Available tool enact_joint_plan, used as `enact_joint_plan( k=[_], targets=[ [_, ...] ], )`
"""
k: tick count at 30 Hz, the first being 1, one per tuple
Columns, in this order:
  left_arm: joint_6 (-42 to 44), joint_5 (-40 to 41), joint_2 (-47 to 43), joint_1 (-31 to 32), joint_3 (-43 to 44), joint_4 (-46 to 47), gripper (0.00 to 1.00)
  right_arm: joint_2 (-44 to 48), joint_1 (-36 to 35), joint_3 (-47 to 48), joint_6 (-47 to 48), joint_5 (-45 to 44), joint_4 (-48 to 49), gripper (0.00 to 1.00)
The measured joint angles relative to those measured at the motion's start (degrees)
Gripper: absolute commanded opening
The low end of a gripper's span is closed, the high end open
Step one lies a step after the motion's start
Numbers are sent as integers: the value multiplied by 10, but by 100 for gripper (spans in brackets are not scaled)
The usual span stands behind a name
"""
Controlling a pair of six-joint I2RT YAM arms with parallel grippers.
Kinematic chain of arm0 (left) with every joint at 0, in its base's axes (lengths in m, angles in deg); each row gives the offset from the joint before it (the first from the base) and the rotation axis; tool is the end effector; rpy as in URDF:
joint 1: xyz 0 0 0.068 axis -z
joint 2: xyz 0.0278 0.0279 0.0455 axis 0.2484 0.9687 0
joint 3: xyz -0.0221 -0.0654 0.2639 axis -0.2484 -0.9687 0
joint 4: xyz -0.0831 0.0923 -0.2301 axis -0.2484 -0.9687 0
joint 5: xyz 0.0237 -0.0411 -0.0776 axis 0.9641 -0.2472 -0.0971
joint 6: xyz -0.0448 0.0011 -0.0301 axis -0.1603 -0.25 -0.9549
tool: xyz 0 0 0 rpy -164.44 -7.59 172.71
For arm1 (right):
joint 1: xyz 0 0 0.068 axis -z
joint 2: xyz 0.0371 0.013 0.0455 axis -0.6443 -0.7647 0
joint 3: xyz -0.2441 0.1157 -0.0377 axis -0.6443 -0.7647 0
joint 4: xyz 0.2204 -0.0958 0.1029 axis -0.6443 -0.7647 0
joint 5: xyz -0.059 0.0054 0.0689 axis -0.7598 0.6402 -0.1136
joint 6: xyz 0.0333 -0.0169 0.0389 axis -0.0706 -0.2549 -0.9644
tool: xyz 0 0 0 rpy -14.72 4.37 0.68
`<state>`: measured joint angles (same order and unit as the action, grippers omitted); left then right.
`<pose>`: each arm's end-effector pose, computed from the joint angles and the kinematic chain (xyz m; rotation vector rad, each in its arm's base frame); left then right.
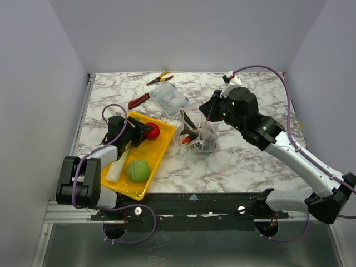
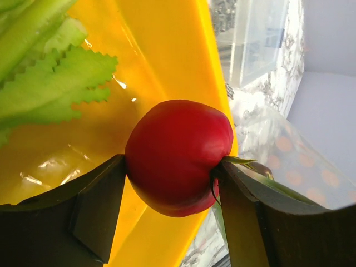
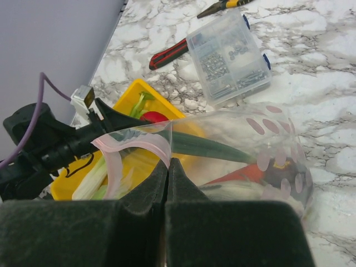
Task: Place the food in the zip-top bag and seal the zipper
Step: Pick up the fake fruit from the bin, then place the fake fruit in the zipper food storage bag.
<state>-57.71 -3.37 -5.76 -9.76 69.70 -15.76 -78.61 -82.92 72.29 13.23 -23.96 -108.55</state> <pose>0.2704 -0.0340 0.1546 -1.0024 2.1374 -1.0221 0.2061 0.1823 0.4047 -0.1123 1.9421 0.6829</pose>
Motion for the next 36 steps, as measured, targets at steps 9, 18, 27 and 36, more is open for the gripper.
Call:
enact_joint_plan(
  k=[9, 18, 27, 36],
  targets=[
    [32, 14, -208, 2, -21, -82, 47, 1, 0, 0, 5, 0, 2, 1],
    [97, 36, -387, 49, -21, -183, 46, 18, 0, -18, 4, 0, 11, 1],
    [166, 69, -456, 96, 12, -263, 42, 26, 0, -26, 4, 0, 17, 1],
    [254, 87, -460, 203, 89, -283, 40, 27, 0, -26, 4, 0, 17, 1]
  ],
)
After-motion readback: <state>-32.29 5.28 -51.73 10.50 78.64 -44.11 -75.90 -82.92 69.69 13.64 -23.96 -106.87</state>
